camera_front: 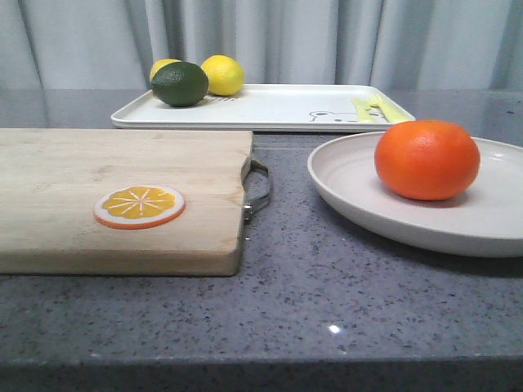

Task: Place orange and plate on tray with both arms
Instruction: 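Move the right gripper to the plate rim nearest it and grip it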

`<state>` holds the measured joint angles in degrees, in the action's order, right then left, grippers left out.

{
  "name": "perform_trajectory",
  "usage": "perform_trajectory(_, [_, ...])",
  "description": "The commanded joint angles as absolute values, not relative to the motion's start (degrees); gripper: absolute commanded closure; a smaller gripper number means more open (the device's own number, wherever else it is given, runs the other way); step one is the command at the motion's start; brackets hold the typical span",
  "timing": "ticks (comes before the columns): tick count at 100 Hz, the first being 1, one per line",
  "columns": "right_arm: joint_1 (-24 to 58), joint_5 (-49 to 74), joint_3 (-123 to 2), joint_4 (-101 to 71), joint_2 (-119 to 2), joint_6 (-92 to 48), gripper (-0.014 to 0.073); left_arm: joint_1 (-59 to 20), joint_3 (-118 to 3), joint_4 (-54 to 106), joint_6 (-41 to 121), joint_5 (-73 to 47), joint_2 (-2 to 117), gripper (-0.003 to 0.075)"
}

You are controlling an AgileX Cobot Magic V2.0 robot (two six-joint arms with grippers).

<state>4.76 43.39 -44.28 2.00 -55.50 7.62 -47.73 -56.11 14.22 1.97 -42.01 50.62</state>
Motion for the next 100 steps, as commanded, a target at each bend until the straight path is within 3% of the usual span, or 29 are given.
perform_trajectory(1, [4.75,43.33,-48.41,0.76,-58.05,5.72,0.0223,-47.68,-54.31,14.78,1.93,-37.55,45.77,0.0741])
perform_trajectory(29, [4.75,46.3,-56.03,-4.14,-69.47,3.45,0.0223,-47.68,-47.52,14.78,1.41,-36.9,37.18,0.0741])
perform_trajectory(74, [4.75,48.54,-59.97,-5.41,-80.75,3.38,0.0225,-47.68,-47.21,14.78,1.41,-35.79,36.94,0.0741])
perform_trajectory(84, [4.75,48.42,-59.97,-5.41,-80.98,3.38,0.0286,-47.68,-47.21,14.78,1.41,-35.79,36.94,0.0741])
perform_trajectory(100, [4.75,48.37,-59.97,-5.44,-81.0,3.38,0.0498,-47.68,-47.21,14.78,1.41,-35.79,36.94,0.0741])
